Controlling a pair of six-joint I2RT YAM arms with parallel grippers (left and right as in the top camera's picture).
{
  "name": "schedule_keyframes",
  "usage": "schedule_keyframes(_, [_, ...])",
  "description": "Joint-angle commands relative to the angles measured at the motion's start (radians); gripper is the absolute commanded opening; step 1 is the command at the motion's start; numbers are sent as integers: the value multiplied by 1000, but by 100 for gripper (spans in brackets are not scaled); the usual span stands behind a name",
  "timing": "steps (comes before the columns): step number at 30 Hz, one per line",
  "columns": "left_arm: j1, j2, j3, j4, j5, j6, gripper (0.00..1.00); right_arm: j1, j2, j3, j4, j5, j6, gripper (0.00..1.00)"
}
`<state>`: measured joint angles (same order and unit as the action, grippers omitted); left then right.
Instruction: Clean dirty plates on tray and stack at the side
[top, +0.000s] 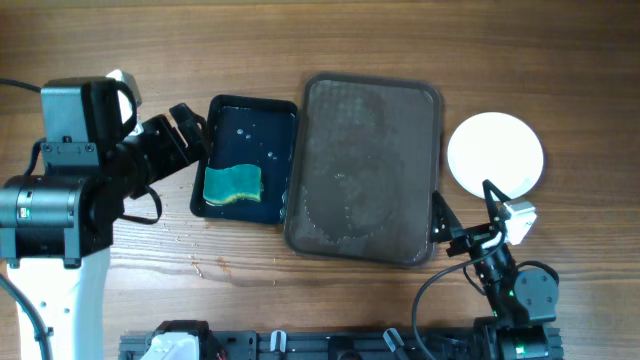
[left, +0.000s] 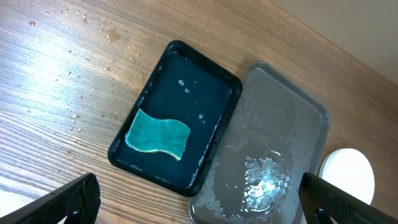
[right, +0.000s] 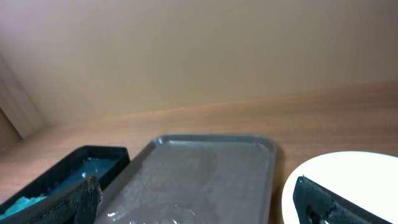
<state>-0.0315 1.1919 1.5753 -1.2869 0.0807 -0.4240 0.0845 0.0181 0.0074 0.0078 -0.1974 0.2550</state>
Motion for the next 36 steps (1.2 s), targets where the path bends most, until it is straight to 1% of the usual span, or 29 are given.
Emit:
schedule_keyframes(1, [-5, -5, 0, 2, 12, 13, 100, 3, -15, -2, 7, 19, -12, 100])
schedule_keyframes(16, [-11, -14, -1, 3, 12, 13, 100, 3, -14, -2, 7, 19, -13, 100])
schedule_keyframes(19, [-10, -111, -50, 95, -77, 56, 100, 3, -14, -2, 7, 19, -13, 100])
schedule_keyframes(21, [-10, -240, -177, 245, -72, 84, 100, 3, -14, -2, 7, 19, -12, 100])
schedule_keyframes(23, [-10, -373, -356, 426, -71, 95, 100, 3, -14, -2, 7, 19, -12, 100])
schedule_keyframes(24, [-10, -456, -488, 541, -71, 107, 100, 3, -14, -2, 7, 19, -12, 100])
schedule_keyframes(25, [-9, -528, -590, 622, -70, 107, 100, 3, -14, -2, 7, 19, -12, 100])
schedule_keyframes(30, [-9, -863, -1054, 937, -55, 106, 100, 3, -14, -2, 7, 19, -12, 100])
schedule_keyframes(32, [0, -996, -1191, 1007, -25, 105, 100, 3, -14, -2, 7, 19, -13, 100])
schedule_keyframes(35, [21, -1163, -1315, 1011, 7, 103, 100, 3, -14, -2, 7, 19, -12, 100])
schedule_keyframes(36, [27, -1188, -1347, 1023, 9, 103, 100, 3, -14, -2, 7, 19, -12, 100])
